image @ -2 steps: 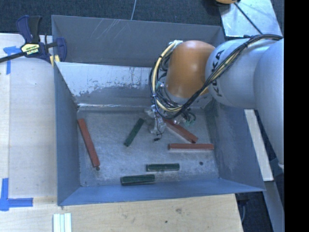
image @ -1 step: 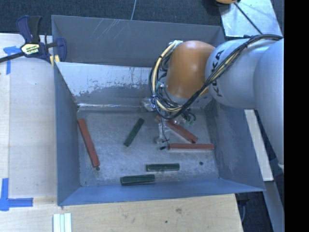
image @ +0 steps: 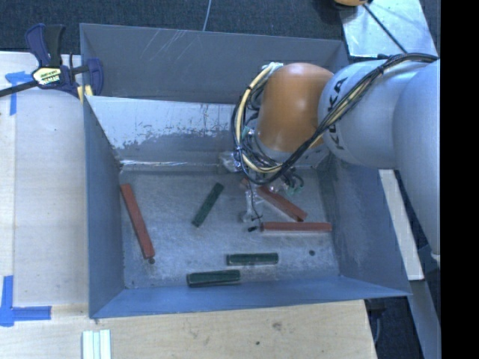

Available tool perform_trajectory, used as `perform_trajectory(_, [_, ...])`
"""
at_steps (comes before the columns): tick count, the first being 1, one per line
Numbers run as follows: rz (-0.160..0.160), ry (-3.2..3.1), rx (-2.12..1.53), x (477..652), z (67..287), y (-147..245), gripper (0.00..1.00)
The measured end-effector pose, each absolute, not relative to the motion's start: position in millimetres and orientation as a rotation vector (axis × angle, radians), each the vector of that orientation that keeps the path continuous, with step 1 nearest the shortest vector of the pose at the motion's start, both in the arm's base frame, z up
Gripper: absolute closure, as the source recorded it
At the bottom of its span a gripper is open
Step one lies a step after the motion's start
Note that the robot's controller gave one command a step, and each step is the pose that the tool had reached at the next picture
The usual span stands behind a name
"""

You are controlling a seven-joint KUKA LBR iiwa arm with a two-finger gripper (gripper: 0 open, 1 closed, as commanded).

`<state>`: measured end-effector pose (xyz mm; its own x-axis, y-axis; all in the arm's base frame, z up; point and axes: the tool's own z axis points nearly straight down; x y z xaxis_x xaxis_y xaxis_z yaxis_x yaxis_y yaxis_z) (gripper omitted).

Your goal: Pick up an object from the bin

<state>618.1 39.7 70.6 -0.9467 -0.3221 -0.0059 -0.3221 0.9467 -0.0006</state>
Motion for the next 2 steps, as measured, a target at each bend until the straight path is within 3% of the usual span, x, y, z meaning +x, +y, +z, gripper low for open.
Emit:
perform_trajectory(1, [0.003, 2.880, -1.227, 619.0, 72.1, 105.0, 1.00])
perform_trajectory(2, [0.003, 2.880, -1.225, 619.2, 72.4, 104.9, 1.00])
